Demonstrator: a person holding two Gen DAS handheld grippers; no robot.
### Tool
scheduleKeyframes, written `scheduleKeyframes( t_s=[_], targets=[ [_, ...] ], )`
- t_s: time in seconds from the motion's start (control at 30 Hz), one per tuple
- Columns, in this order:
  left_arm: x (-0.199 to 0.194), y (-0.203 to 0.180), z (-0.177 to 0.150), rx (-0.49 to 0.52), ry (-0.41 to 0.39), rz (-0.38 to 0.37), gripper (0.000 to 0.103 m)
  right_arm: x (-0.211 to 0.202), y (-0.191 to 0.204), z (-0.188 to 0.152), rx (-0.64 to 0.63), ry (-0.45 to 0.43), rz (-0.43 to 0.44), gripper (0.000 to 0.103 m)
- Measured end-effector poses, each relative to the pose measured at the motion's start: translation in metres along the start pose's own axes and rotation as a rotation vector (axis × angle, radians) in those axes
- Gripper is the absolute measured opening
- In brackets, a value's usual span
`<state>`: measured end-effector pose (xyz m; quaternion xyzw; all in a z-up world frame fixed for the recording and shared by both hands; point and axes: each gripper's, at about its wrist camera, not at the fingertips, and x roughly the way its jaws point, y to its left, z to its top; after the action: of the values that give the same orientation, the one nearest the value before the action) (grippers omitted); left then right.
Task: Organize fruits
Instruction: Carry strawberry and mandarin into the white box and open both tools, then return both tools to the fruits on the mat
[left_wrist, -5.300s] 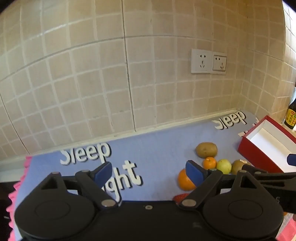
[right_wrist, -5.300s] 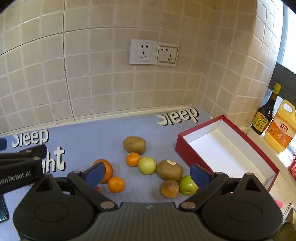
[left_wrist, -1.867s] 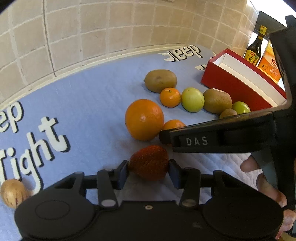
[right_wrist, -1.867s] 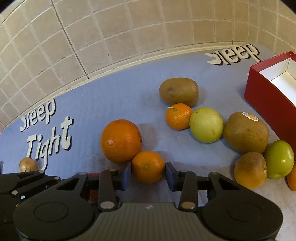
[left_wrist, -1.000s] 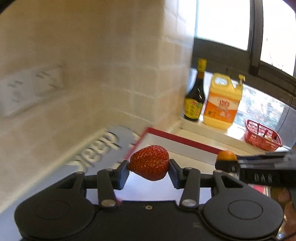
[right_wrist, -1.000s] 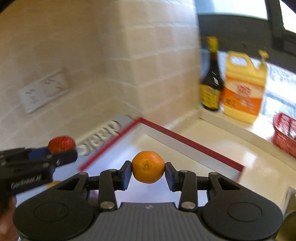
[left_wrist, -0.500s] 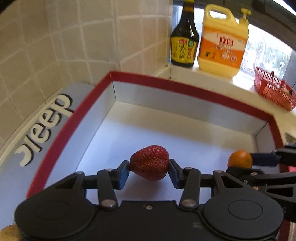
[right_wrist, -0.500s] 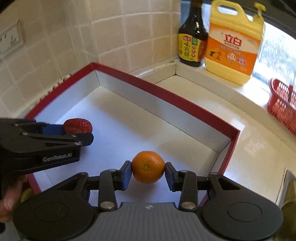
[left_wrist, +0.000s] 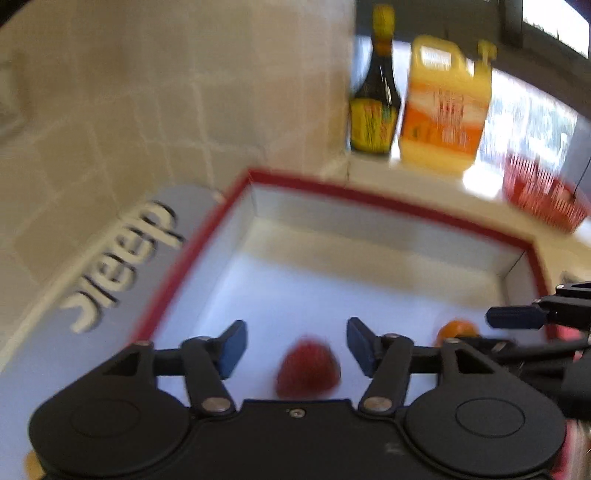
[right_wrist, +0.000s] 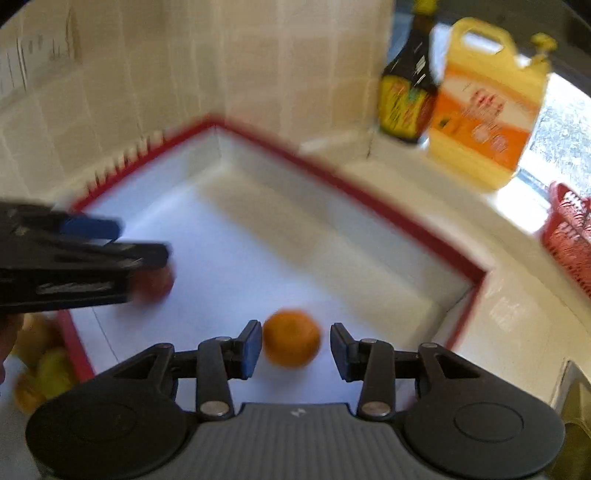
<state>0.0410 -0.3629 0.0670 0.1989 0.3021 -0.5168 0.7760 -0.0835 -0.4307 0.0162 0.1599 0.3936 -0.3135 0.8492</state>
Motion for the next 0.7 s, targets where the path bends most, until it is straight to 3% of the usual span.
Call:
scheduleKeyframes(
  t_s=[0.1,0.2,0.3,0.43,0.7],
  targets=[
    [-0.049,0.020,0.006,-0.061,-0.088,0.007,0.080,-0.045,-0.016,0.005,0.045,-0.106,0.011,0.055],
    [-0.097,0.036,0.006,-0.110,-0.160,0.046,0.080,-0.082,-0.030,-0.001,0.096,-0.163,0.078,0.057],
    [-0.141,0.047,-0.001,-0.142,-0.215,0.078,0.080,-0.111,-0.041,-0.018,0.118,-0.159,0.170,0.059],
    [-0.186,0.054,-0.020,-0.161,-0.254,0.134,0.080,-0.140,-0.035,-0.042,0.085,-0.113,0.199,0.059],
    [-0.227,0.069,-0.079,-0.265,-0.205,0.212,0.080,-0.160,-0.011,-0.092,0.020,0.010,0.241,0.059]
  ],
)
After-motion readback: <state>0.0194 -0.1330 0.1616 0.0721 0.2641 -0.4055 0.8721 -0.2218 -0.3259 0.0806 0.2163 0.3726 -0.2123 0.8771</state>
